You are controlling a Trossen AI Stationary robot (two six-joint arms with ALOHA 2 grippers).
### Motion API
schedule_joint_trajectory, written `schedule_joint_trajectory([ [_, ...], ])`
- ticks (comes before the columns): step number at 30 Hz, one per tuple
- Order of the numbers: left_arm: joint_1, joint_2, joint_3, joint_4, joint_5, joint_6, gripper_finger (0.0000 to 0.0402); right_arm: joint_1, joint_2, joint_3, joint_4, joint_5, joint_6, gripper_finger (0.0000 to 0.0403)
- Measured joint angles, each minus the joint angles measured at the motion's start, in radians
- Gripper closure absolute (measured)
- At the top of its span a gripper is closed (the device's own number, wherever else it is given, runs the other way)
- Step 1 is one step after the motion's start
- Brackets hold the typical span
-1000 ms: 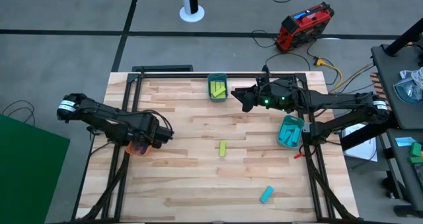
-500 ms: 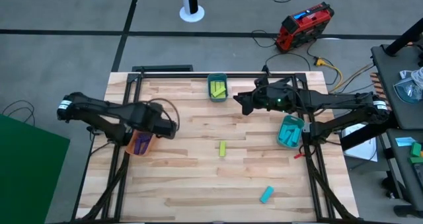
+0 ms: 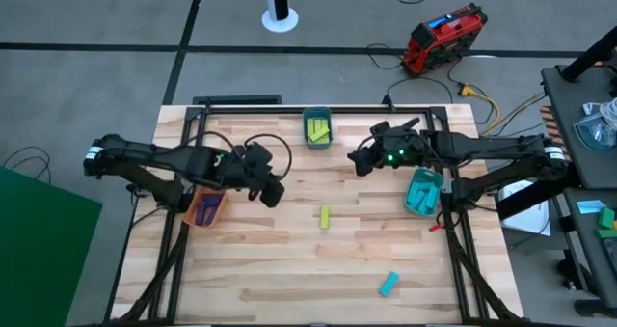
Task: Sort blocks
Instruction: Put the green block into the blue bin
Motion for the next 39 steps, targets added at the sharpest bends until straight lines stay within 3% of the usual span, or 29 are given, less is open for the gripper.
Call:
schedule_joint_trajectory([
  [11,0.041,-0.001,-0.06,0.044,0.014,0.092,0.0242,0.096,0.073,0.034,-0.008,-0.032,0.161,0.0312],
  [21,0.102,-0.003,-0.032,0.052,0.019,0.264,0.0242,0.132,0.307,0.276,-0.216,-0.096,0.264,0.0309],
  [30,0.159,-0.033,-0.017,0.014,0.019,0.417,0.0242,0.148,0.506,0.444,-0.345,-0.189,0.324,0.0286],
  [39,0.209,-0.114,-0.017,-0.059,-0.038,0.465,0.0242,0.19,0.617,0.474,-0.364,-0.193,0.435,0.0246],
])
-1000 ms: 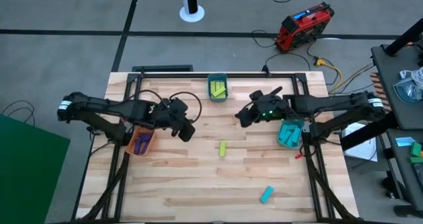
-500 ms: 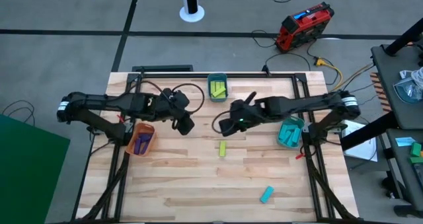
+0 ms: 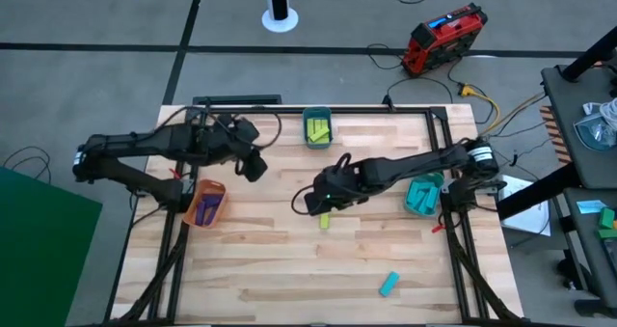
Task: Sort blocks
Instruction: Put the green block into the blue bin
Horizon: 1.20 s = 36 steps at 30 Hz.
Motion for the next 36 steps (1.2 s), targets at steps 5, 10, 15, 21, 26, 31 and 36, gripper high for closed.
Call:
schedule_joint_trajectory([
  [5,0.033,-0.054,0.0,-0.008,-0.075,0.029,0.0242,0.014,0.055,0.0,-0.044,0.003,0.046,0.0213],
  [10,0.072,-0.098,0.0,-0.008,-0.13,0.031,0.0242,0.014,0.118,0.0,-0.06,0.003,0.059,0.0184],
  [15,0.096,-0.111,0.0,-0.007,-0.134,0.052,0.0242,0.014,0.161,0.0,-0.061,0.003,0.059,0.0163],
  [21,0.101,-0.1,0.0,-0.007,-0.134,0.054,0.0242,0.012,0.226,0.0,-0.051,0.003,0.041,0.0154],
  [26,0.101,-0.075,0.0,-0.01,-0.133,0.054,0.0242,0.012,0.276,0.0,-0.013,-0.013,0.029,0.0159],
  [31,0.101,-0.056,0.0,-0.022,-0.126,0.054,0.0242,0.012,0.298,0.0,-0.002,-0.024,0.021,0.0159],
  [36,0.101,-0.05,-0.001,-0.028,-0.125,0.054,0.0242,0.012,0.319,0.001,0.0,-0.023,0.0,0.0164],
])
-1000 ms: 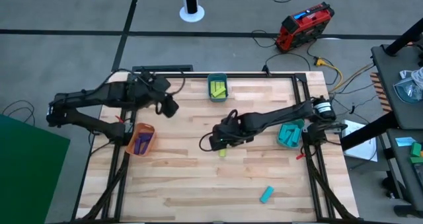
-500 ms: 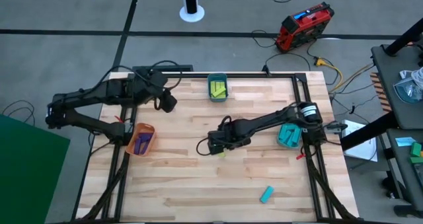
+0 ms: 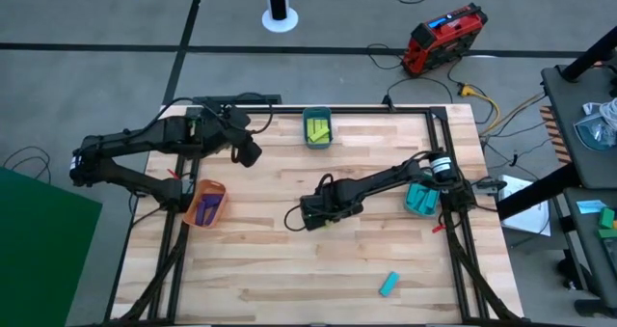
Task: Sort blocks
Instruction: Put the green block into the blue bin
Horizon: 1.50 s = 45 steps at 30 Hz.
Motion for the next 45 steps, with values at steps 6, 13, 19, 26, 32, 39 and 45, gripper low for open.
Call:
schedule_joint_trajectory([
  [6,0.0,-0.003,0.0,-0.01,0.0,0.005,0.0242,0.0,0.02,0.002,-0.006,0.0,-0.05,0.0204],
  [13,0.0,-0.004,0.0,-0.011,0.0,0.006,0.0242,0.002,0.022,-0.001,-0.006,0.0,-0.118,0.0318],
  [19,0.0,-0.004,0.0,-0.011,0.0,0.006,0.0242,0.002,0.011,-0.001,-0.002,0.002,-0.168,0.0353],
  [26,0.0,-0.004,0.0,-0.01,0.001,0.006,0.0242,-0.04,-0.069,-0.004,0.004,0.063,-0.206,0.0353],
  [32,0.0,-0.005,0.0,-0.008,0.002,0.002,0.0242,-0.112,-0.146,-0.003,0.006,0.128,-0.239,0.0353],
  [39,0.0,-0.005,-0.001,0.027,0.033,-0.013,0.0242,-0.253,-0.185,-0.003,0.081,0.167,-0.344,0.0353],
  [45,0.0,-0.006,0.0,0.037,0.037,-0.039,0.0242,-0.398,-0.184,-0.002,0.189,0.05,-0.431,0.0353],
])
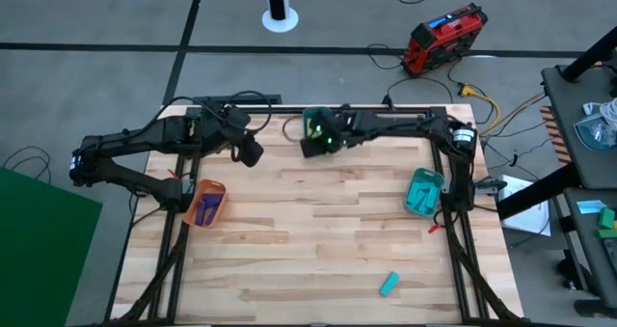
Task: Sort blocks
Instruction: Put the green block into the blue bin
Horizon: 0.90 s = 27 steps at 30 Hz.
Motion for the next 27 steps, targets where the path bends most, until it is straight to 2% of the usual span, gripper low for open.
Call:
schedule_joint_trajectory([
  [12,0.0,0.0,0.0,0.002,0.002,-0.083,0.0244,-0.203,0.024,0.0,0.056,-0.101,-0.151,0.0353],
  [18,0.0,0.001,0.001,0.008,-0.002,-0.11,0.0244,-0.236,0.039,0.001,0.076,-0.129,-0.17,0.0353],
  [24,0.0,0.004,0.002,0.019,-0.003,-0.131,0.0244,-0.244,0.043,0.001,0.083,-0.128,-0.179,0.0324],
  [27,0.0,0.005,0.002,0.022,-0.003,-0.132,0.0244,-0.244,0.043,0.001,0.1,-0.128,-0.192,0.0325],
])
